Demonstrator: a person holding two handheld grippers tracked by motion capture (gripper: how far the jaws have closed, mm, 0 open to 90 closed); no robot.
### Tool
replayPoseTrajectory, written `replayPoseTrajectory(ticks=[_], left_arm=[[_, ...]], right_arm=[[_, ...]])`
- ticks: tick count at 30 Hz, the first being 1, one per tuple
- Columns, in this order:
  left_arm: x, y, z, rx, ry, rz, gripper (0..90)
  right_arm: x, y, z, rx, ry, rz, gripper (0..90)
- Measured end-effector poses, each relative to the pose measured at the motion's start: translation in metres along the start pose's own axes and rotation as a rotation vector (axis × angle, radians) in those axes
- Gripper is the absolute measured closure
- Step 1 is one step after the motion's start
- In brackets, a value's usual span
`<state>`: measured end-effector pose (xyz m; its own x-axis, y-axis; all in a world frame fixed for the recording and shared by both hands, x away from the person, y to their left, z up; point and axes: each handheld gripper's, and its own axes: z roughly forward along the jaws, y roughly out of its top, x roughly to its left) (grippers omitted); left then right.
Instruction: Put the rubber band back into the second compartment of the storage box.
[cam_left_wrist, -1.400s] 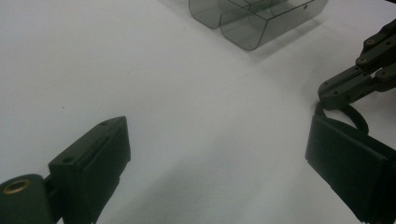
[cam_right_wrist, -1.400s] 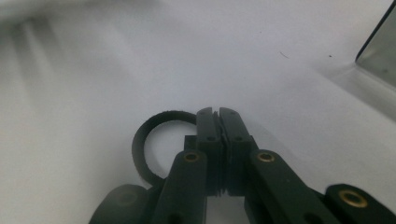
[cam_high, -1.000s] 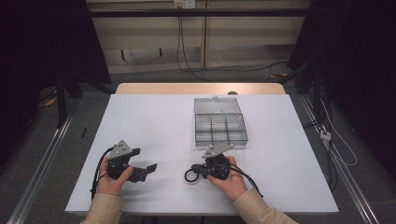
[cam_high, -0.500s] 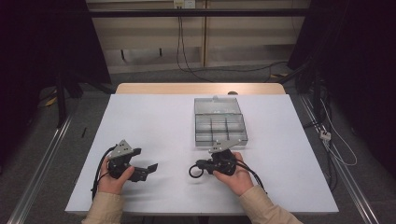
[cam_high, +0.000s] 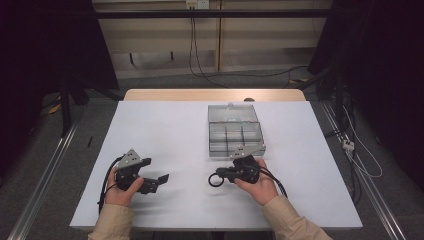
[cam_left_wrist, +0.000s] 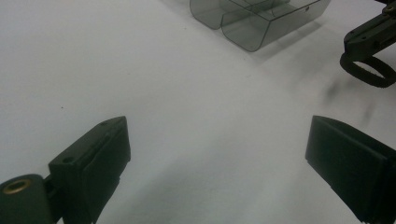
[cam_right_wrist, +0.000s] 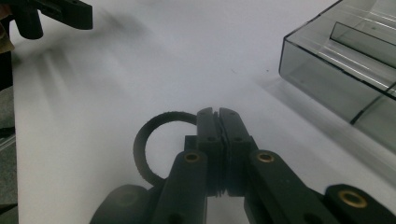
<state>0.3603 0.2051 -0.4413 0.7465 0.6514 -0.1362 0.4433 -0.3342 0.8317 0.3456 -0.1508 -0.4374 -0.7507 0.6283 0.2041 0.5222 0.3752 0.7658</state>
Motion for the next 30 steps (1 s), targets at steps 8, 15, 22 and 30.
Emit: replayPoseTrajectory(ticks=[8, 15, 22, 30], left_arm=[[0.001, 0.0, 0.0, -0.004, -0.001, -0.008, 6.6], [0.0, 0.0, 0.001, -0.002, -0.006, -0.007, 6.6], [0.0, 0.0, 0.0, -0.008, -0.008, -0.011, 6.6], [0.001, 0.0, -0.001, -0.008, -0.005, -0.012, 6.6]], right_arm=[[-0.005, 0.005, -0.004, 0.001, 0.006, 0.01, 88.0], [-0.009, 0.011, -0.009, 0.004, 0.008, 0.02, 88.0], [-0.013, 0.016, -0.012, 0.006, 0.005, 0.021, 88.0], [-0.017, 0.023, -0.013, 0.007, 0.008, 0.023, 88.0]])
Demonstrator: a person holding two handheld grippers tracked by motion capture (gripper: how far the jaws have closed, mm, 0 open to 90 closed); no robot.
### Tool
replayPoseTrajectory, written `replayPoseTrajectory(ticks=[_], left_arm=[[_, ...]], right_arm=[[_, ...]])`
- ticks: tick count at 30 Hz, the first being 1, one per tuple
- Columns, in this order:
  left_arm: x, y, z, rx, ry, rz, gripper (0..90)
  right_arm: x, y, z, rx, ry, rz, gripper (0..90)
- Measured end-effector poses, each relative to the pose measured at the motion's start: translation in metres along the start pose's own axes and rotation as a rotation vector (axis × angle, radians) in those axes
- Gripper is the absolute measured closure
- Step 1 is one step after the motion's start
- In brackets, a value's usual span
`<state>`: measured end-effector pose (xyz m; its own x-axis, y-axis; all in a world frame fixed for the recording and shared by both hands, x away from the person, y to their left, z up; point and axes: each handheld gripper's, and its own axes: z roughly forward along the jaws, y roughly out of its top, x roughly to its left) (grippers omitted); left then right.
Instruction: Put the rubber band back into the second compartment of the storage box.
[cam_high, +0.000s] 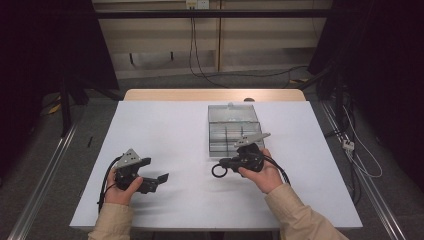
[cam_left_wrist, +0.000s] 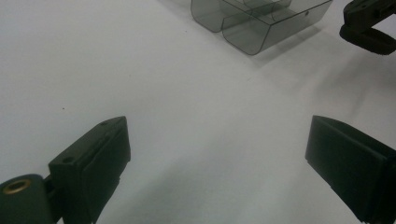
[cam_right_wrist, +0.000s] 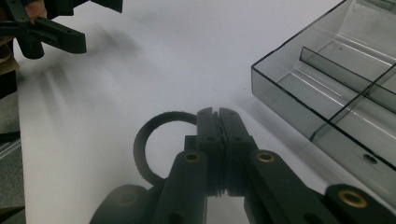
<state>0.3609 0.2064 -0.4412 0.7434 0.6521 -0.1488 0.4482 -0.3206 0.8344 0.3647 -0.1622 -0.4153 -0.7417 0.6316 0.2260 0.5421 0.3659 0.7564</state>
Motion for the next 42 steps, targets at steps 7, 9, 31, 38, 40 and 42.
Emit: replayPoseTrajectory(ticks=[7, 9, 31, 38, 40, 42], left_arm=[[0.0, 0.0, 0.001, 0.003, 0.0, 0.004, 6.6], [0.0, 0.0, 0.0, 0.006, 0.003, 0.004, 6.6], [0.002, -0.001, -0.001, 0.003, 0.004, -0.001, 6.6], [0.002, -0.001, -0.001, 0.003, 0.005, 0.002, 6.6], [0.002, -0.001, -0.001, 0.003, 0.003, 0.003, 6.6], [0.002, -0.001, 0.0, 0.003, 0.003, 0.0, 6.6]], right_arm=[[-0.004, 0.004, -0.001, 0.0, 0.0, 0.006, 88.0], [-0.006, 0.006, -0.002, -0.002, -0.003, 0.006, 88.0], [-0.019, 0.016, -0.006, -0.017, -0.024, 0.025, 88.0], [-0.027, 0.018, -0.007, -0.017, -0.043, 0.028, 88.0], [-0.029, 0.018, -0.008, -0.018, -0.048, 0.03, 88.0], [-0.031, 0.019, -0.009, -0.02, -0.055, 0.033, 88.0]])
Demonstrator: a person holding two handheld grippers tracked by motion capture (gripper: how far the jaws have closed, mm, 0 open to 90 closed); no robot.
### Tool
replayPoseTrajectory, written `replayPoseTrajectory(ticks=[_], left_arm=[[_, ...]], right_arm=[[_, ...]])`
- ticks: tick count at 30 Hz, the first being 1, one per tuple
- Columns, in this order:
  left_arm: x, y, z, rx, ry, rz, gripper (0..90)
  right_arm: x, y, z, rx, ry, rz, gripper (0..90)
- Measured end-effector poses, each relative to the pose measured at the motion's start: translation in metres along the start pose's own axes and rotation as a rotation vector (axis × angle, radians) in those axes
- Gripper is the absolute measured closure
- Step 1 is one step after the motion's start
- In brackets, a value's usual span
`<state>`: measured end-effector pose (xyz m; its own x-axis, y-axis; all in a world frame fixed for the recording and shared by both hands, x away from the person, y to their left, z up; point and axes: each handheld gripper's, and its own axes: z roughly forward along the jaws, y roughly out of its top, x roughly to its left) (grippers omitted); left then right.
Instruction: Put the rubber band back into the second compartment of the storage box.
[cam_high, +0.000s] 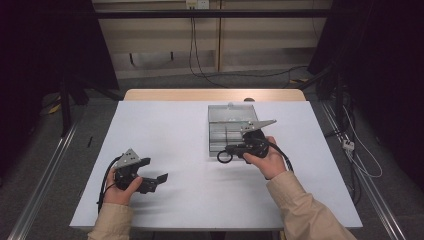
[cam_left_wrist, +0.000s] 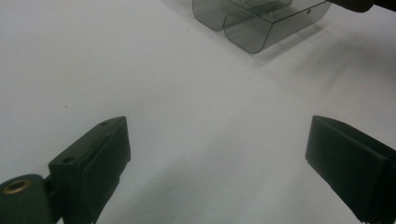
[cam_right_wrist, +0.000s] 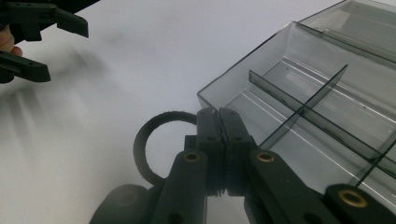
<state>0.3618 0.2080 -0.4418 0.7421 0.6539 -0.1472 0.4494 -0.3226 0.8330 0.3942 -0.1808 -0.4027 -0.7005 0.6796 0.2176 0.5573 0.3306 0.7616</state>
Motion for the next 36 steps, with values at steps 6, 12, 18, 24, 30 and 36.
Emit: replayPoseTrajectory(ticks=[6, 12, 18, 24, 30, 36], left_arm=[[0.0, 0.0, 0.0, 0.002, 0.0, 0.0, 6.6], [0.001, 0.0, 0.0, -0.001, 0.0, -0.001, 6.6], [0.001, 0.0, 0.0, -0.002, 0.002, -0.003, 6.6], [0.001, 0.0, 0.0, -0.002, 0.001, -0.003, 6.6], [0.001, 0.0, -0.001, -0.002, 0.002, 0.0, 6.6], [0.001, 0.0, -0.001, 0.002, 0.005, -0.001, 6.6]], right_arm=[[-0.006, 0.001, -0.001, -0.002, -0.014, 0.004, 88.0], [-0.009, 0.001, 0.0, 0.0, -0.022, 0.0, 88.0], [-0.011, 0.002, 0.001, 0.0, -0.026, -0.008, 88.0], [-0.015, 0.005, 0.003, -0.005, -0.036, 0.0, 88.0], [-0.019, 0.009, 0.002, -0.01, -0.048, 0.001, 88.0], [-0.022, 0.012, 0.002, -0.014, -0.06, 0.008, 88.0]])
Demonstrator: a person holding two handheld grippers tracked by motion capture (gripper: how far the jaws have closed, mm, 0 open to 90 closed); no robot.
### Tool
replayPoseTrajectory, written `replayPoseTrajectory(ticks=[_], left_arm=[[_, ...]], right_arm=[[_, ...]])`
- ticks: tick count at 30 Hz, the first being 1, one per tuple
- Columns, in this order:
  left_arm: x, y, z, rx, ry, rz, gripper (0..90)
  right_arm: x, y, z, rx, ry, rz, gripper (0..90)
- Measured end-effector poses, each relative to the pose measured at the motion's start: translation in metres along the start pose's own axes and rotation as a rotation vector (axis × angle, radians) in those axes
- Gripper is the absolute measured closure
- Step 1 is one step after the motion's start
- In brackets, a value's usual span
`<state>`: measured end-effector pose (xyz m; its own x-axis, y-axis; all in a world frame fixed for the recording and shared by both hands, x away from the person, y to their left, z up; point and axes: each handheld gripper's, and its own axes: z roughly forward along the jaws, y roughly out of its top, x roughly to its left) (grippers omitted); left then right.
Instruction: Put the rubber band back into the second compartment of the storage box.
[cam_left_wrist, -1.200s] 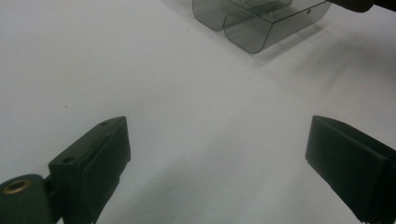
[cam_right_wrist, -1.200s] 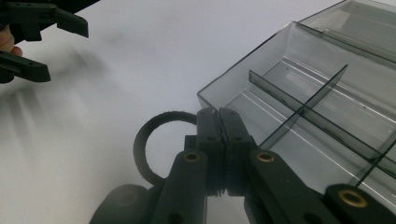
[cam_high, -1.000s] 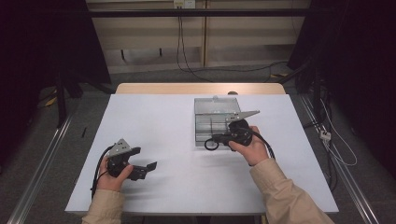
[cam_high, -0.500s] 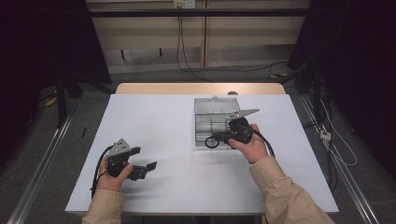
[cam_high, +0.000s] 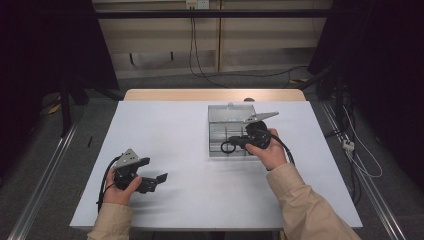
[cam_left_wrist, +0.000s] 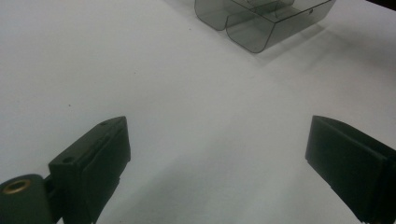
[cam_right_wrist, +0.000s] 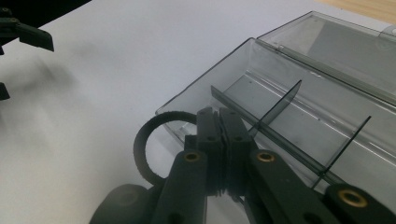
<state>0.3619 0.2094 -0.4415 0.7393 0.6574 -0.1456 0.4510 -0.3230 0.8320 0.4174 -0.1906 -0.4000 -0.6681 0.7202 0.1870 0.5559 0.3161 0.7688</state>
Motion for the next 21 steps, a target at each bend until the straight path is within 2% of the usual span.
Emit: replayPoseTrajectory(ticks=[9, 14, 21], left_arm=[[0.0, 0.0, -0.001, -0.002, -0.002, 0.002, 6.6], [0.0, 0.0, 0.0, -0.003, -0.003, 0.004, 6.6], [0.0, 0.0, 0.0, -0.002, -0.003, 0.003, 6.6]], right_arm=[[-0.009, 0.0, 0.003, 0.002, -0.018, 0.021, 88.0], [-0.014, 0.002, 0.003, 0.004, -0.038, 0.011, 88.0], [-0.023, 0.001, 0.003, 0.0, -0.055, 0.033, 88.0]])
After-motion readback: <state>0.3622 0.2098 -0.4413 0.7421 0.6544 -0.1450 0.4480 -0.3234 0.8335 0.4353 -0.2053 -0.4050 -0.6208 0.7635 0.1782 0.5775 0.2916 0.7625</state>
